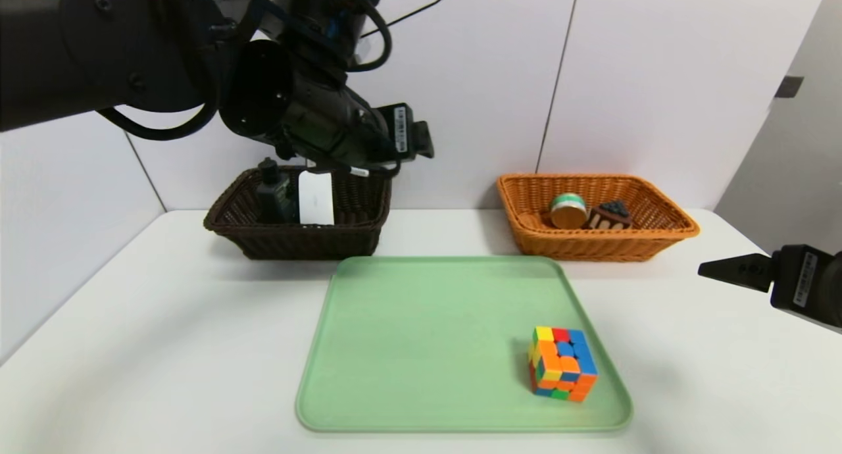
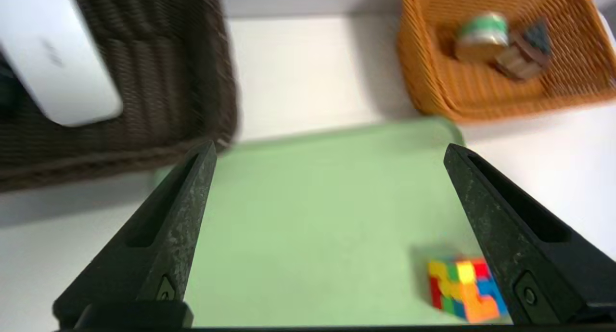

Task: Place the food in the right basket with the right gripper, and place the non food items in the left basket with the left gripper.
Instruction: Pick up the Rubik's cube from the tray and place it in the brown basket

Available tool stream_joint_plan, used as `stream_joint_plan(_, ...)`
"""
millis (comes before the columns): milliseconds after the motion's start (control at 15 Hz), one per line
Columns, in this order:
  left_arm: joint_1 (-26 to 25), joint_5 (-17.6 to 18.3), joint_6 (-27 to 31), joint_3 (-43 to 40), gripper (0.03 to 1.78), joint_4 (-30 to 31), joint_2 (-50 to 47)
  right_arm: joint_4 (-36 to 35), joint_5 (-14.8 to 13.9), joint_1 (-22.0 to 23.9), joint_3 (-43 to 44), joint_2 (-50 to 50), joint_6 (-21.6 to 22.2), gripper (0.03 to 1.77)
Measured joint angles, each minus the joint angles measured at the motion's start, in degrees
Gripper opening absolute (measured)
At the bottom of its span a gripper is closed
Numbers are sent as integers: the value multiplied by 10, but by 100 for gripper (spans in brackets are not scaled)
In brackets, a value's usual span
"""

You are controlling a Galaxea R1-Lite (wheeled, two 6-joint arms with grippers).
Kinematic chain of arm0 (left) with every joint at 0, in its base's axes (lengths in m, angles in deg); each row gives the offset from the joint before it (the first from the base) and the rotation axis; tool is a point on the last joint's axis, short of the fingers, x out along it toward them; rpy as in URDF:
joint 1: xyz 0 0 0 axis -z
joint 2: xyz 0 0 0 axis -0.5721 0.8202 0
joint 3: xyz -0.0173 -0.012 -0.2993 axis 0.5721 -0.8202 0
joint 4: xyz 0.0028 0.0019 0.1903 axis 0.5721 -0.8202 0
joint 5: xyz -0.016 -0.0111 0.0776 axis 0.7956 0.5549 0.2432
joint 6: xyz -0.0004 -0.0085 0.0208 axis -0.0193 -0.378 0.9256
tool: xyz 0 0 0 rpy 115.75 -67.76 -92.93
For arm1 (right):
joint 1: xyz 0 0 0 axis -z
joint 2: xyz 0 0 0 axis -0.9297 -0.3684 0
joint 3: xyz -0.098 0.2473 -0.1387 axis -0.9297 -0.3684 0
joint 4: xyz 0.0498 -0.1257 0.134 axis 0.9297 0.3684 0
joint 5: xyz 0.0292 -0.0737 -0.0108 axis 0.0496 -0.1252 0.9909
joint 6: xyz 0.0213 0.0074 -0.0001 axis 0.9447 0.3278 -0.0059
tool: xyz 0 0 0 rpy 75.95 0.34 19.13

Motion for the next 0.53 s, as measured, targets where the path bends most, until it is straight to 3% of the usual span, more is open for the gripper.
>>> stream_joint_plan(333,108,-24,-28,2,169,-5,35,0,0,0,-7,0,1,170)
stream_joint_plan(533,151,-30,-78,4,169,-8,57,0,-2,0,-8,0,3,170)
